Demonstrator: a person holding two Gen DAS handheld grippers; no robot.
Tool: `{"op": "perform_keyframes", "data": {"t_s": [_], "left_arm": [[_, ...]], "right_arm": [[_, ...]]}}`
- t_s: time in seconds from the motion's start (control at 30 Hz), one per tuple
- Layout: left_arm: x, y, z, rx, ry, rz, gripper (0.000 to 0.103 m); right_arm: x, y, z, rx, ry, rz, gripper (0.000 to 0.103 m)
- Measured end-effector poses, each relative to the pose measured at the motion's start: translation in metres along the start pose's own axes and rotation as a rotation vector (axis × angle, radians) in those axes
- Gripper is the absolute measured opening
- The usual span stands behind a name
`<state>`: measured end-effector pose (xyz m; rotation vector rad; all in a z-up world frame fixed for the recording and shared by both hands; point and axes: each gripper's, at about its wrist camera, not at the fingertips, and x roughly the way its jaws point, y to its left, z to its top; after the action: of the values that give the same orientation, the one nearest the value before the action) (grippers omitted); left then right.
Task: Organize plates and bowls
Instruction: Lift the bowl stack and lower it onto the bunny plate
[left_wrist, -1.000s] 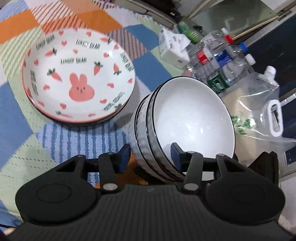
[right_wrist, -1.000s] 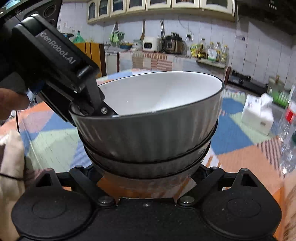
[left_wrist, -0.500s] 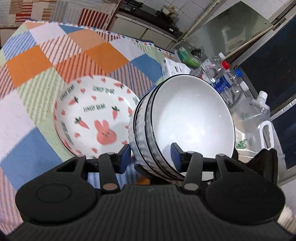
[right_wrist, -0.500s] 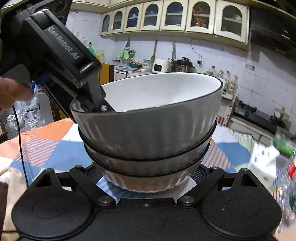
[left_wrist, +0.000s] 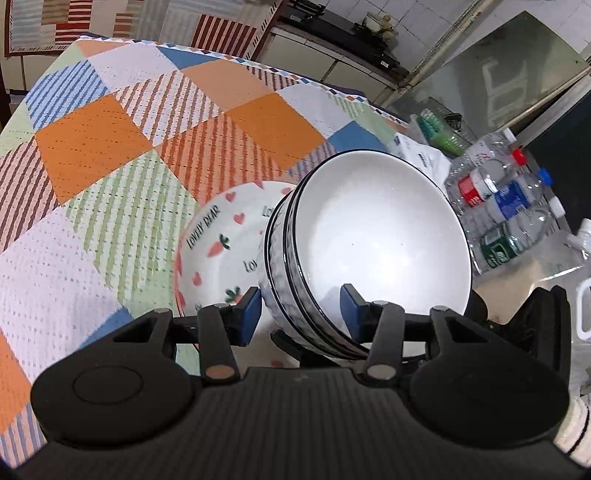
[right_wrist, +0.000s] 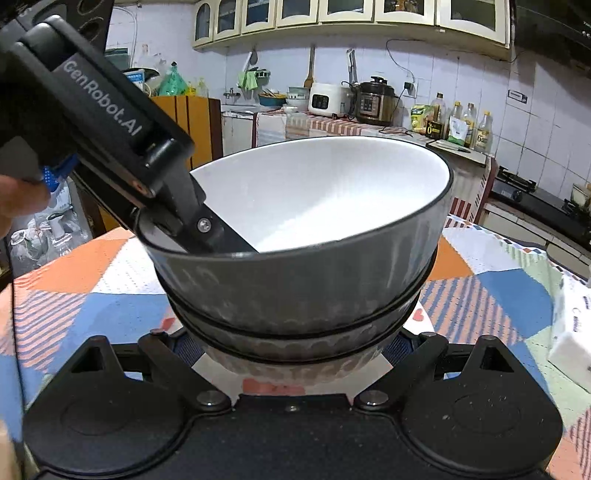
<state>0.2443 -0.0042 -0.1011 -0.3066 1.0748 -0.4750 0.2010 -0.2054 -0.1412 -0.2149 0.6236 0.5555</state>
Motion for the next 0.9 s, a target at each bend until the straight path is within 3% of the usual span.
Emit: {"op": "perform_keyframes", "data": {"t_s": [0.33,0.9], "left_arm": [[0.025,0.008,0.001,0.002,-0.021,0.008,0.045],[0.030,0.006,-0.004,-0.024,-0.052,0.040,0.044]], "right_arm": [[0.023,-0.003,-0.003,-0.040,0.061,-0.046,0.096],[0.028,-0.003,-0.008,0.071,0.096,-0.048,0.096]]}}
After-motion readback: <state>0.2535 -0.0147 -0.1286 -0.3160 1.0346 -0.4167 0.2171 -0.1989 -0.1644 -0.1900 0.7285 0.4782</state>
